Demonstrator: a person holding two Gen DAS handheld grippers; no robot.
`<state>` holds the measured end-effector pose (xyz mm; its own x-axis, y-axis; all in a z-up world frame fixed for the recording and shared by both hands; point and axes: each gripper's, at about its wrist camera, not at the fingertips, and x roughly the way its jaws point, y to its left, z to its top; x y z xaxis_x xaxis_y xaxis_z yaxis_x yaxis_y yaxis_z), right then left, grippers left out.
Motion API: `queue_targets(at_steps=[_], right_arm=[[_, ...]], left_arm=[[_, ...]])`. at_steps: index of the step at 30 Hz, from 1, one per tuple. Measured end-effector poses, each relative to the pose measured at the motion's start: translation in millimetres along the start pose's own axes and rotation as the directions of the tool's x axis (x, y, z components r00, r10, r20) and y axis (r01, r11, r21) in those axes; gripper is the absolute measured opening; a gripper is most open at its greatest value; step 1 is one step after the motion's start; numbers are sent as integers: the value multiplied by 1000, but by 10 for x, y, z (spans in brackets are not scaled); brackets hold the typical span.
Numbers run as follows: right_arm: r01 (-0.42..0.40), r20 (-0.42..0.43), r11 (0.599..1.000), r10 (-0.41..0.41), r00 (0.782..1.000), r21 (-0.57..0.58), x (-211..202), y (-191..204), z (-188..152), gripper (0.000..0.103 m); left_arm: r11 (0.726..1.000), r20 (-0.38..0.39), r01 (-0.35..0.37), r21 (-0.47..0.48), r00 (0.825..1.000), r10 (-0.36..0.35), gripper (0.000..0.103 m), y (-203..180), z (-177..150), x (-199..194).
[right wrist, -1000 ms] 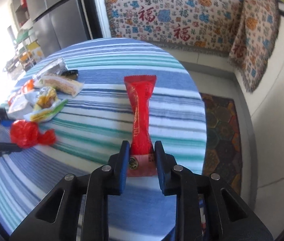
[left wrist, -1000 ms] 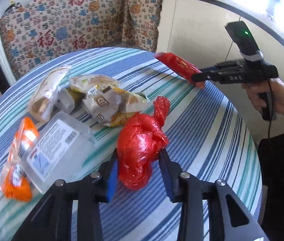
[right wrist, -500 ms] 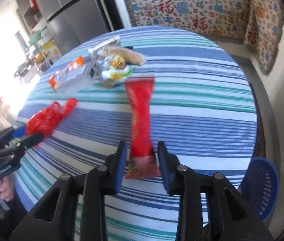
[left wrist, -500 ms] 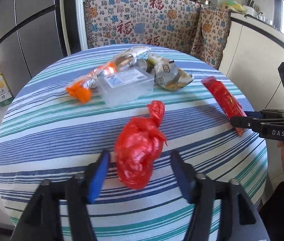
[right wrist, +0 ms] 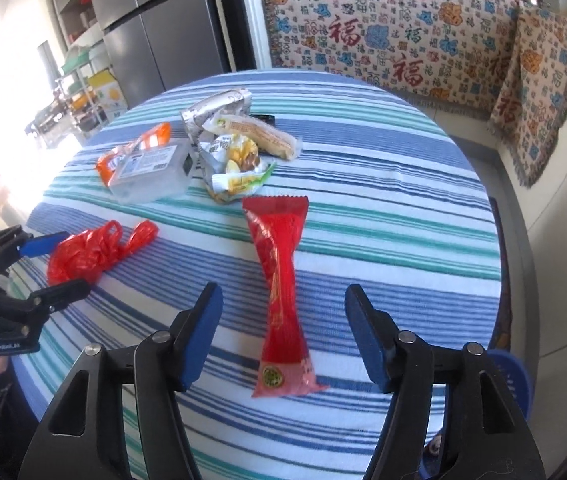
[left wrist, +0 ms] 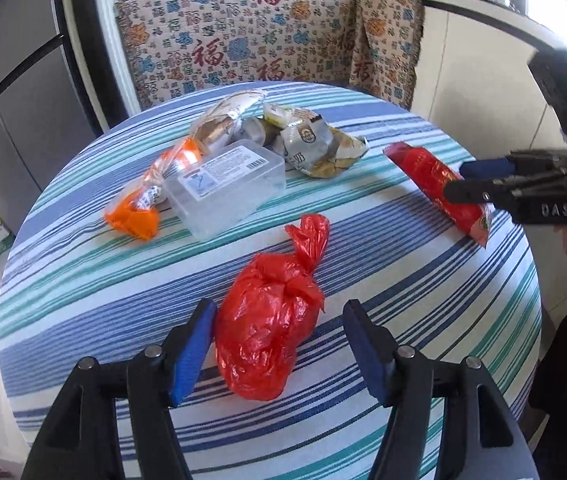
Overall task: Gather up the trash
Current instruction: 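Grasp the red plastic bag with the left gripper while the right gripper grasps the red snack wrapper, then carry the red bag and red wrapper over the blue wastebasket and open both grippers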
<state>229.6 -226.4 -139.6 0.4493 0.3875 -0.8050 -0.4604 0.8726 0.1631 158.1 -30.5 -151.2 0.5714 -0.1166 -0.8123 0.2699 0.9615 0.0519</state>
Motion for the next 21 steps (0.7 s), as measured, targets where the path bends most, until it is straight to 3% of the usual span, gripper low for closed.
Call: queue_targets(at_steps=[1,2,3,4,11,21], right_arm=[[3,-13,1000,-3,1000,-6,25,0,14,49],[8,-35,1000,-8,999,-17,59,5,27,34],[13,-56,1000,-14,998,-28,91,9,30,25],[16,-61,999,-18,998,-28,91,-1,21,9],[-45,-16,997,46,999,57,-155,-130,-68,7],[-84,60,979,74,995,185,-463,-515,-235,6]], left_arm=[[1000,-3,-6,13,1000,6,60,-12,-6,10],[1000,-4,-9,17,1000,9,40,-14,-13,18],[1000,-8,-1,9,1000,1,39,-5,-11,28],[1000,2,11,-13,1000,-11,39,26,-20,10],[990,62,78,-120,996,-71,33,61,-28,-114],[980,119,179,-87,978,-169,33,-490,291,-145]])
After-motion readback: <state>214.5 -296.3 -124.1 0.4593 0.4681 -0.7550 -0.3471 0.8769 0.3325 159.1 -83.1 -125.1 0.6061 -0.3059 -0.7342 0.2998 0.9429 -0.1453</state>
